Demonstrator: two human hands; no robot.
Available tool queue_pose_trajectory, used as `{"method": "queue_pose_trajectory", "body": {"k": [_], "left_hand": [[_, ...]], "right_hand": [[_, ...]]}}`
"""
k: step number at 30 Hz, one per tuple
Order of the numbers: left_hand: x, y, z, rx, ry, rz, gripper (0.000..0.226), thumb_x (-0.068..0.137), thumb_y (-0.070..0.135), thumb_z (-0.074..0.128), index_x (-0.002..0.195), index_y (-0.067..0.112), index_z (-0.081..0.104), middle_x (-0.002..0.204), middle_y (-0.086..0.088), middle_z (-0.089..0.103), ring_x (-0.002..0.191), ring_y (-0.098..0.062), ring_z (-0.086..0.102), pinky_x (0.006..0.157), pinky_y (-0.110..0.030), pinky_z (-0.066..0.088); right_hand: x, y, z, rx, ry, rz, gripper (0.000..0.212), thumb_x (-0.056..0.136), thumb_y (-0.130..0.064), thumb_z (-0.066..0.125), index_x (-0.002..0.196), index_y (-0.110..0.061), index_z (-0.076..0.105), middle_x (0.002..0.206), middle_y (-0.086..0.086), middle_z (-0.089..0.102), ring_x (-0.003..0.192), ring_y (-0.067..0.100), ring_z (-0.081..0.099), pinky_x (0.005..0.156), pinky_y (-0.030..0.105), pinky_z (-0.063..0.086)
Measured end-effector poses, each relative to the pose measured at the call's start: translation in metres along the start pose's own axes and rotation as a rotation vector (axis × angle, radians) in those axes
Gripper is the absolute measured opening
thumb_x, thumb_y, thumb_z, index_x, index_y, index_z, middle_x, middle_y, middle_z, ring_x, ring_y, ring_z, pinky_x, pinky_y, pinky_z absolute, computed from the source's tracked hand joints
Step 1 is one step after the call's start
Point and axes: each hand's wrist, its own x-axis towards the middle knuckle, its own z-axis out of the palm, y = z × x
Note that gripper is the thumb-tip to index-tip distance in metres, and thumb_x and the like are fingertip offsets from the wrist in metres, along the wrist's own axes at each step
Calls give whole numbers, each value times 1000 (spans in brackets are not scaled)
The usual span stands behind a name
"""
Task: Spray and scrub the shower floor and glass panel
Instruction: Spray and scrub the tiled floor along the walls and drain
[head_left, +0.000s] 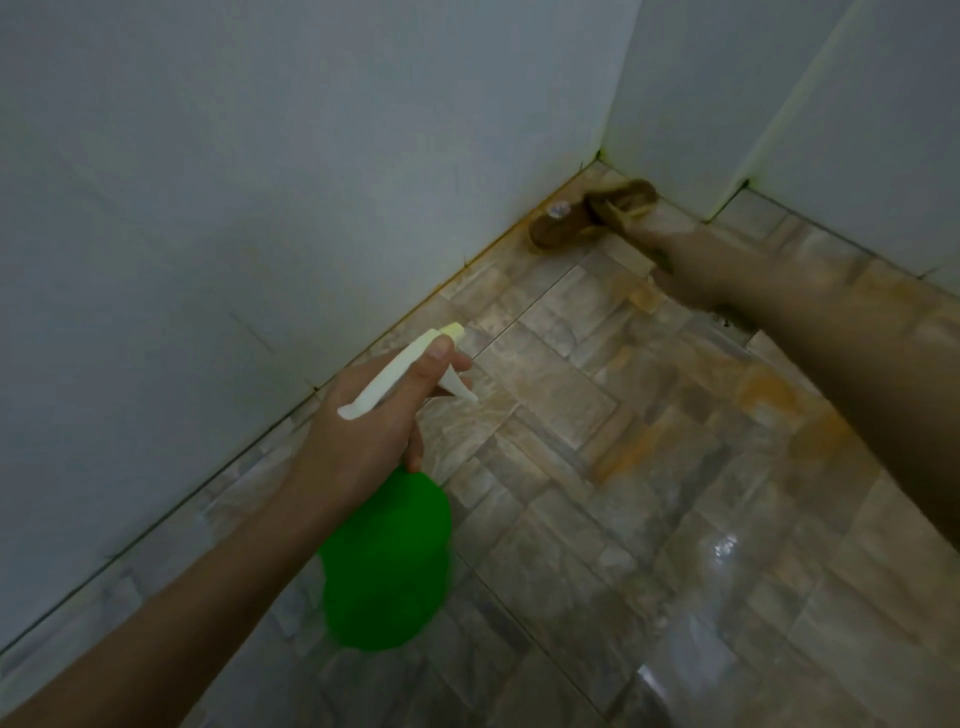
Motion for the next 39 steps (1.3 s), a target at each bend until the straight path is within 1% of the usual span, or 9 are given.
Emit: {"method": "queue_pose_trajectory", "body": {"k": [3,6,13,17,21,27,32,35,39], "left_hand": [[-3,3,-1,-6,-30,14,30,95,60,50,95,44,75,99,11,79,42,-17,51,48,-24,44],[-5,7,1,-39,-43,2,24,92,62,56,91,48,75,99,11,79,41,-16,50,46,-24,43],[-23,1,12,-10,-104,38,26,81,71,51,88,58,73,103,10,78,69,-47,65,54,-32,46],[-44,-1,5,-11,-103,18,26,84,71,51,86,58,74,104,10,79,45,-23,52,59,-36,44],[-68,-1,-6,-2,-94,8,25,91,62,51,81,61,73,104,10,79,41,-18,48,53,-30,44],[-91,-14,-16,28,-73,39,20,94,62,53,88,58,72,104,9,78,45,-23,51,52,-28,44],[-100,-25,-16,67,-100,27,24,87,74,49,91,63,70,103,12,78,42,-16,51,58,-33,46],[-105,-35,-7,156,-116,-23,48,83,80,50,112,48,71,96,-11,77,45,-12,54,54,-24,48],[-106,-42,8,273,-186,-17,49,89,70,46,96,30,74,79,-16,72,42,-11,52,48,-18,45]], "right_hand": [[-80,11,18,-3,-93,81,73,99,-8,40,146,-48,3,90,8,55,60,15,47,55,33,44],[-87,12,19,9,-158,93,79,98,-7,38,144,-56,-3,95,10,58,63,19,52,48,32,40],[-31,-33,12,23,-49,7,75,97,-11,37,150,-46,-2,114,24,58,86,35,61,71,38,52],[-165,-81,51,128,-164,47,70,99,-12,32,148,-50,-1,84,5,51,52,16,48,42,28,42],[-257,-118,70,6,-321,103,68,102,-13,32,151,-37,-8,67,3,46,46,17,42,41,27,34],[-206,-100,45,159,-217,153,71,100,-6,32,152,-39,-2,111,20,55,55,21,57,42,27,43],[-323,-149,57,97,-457,278,73,97,-3,32,154,-26,-8,77,4,47,48,13,41,41,25,37],[-310,-142,74,-48,-327,301,72,98,-3,32,154,-20,-11,71,3,50,48,13,40,41,26,32],[-267,-100,77,70,-195,442,82,94,1,34,151,-27,-17,64,9,51,47,21,56,41,30,46]]}}
